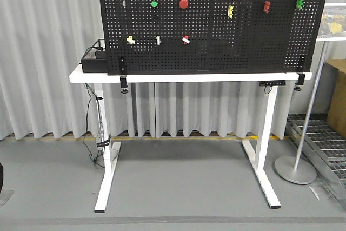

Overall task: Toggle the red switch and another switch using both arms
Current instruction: 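Drive the base forward up to the black pegboard on the table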

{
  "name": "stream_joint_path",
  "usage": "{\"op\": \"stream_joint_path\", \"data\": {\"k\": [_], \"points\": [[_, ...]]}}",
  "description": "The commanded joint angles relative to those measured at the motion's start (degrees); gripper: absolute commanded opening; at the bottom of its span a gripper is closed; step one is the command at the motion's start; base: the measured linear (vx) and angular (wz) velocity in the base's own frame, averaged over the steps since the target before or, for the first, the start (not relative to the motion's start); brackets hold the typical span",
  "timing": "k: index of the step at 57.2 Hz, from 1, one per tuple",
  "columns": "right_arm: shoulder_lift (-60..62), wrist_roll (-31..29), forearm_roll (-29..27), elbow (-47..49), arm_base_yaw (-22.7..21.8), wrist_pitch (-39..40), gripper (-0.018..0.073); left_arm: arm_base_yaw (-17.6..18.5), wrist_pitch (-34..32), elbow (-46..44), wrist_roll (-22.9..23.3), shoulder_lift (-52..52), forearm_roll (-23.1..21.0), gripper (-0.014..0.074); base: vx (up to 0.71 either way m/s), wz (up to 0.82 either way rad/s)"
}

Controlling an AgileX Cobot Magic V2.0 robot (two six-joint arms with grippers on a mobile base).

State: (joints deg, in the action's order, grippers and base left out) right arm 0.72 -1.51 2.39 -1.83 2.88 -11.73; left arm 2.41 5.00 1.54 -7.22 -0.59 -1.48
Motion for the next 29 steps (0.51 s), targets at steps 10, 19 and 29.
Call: {"op": "stream_joint_path", "data": {"k": [10, 19, 29], "points": [[0.64, -0.51, 0.18, -0.26, -0.2, 4.71, -0.0006, -0.07, -4.53, 1.08, 0.19, -1.04, -0.21, 0.0003, 0.01, -0.02], [0.64, -0.51, 0.18, -0.26, -0.2, 4.71, -0.0006, -0.07, -4.53, 1.08, 0.19, -1.04, -0.21, 0.0003, 0.04, -0.03], [0.64, -0.51, 0.18, -0.26, -0.2, 4.71, -0.0006, -0.07, -4.53, 1.08, 0.19, -1.04, -0.21, 0.0003, 0.08, -0.03]]}}
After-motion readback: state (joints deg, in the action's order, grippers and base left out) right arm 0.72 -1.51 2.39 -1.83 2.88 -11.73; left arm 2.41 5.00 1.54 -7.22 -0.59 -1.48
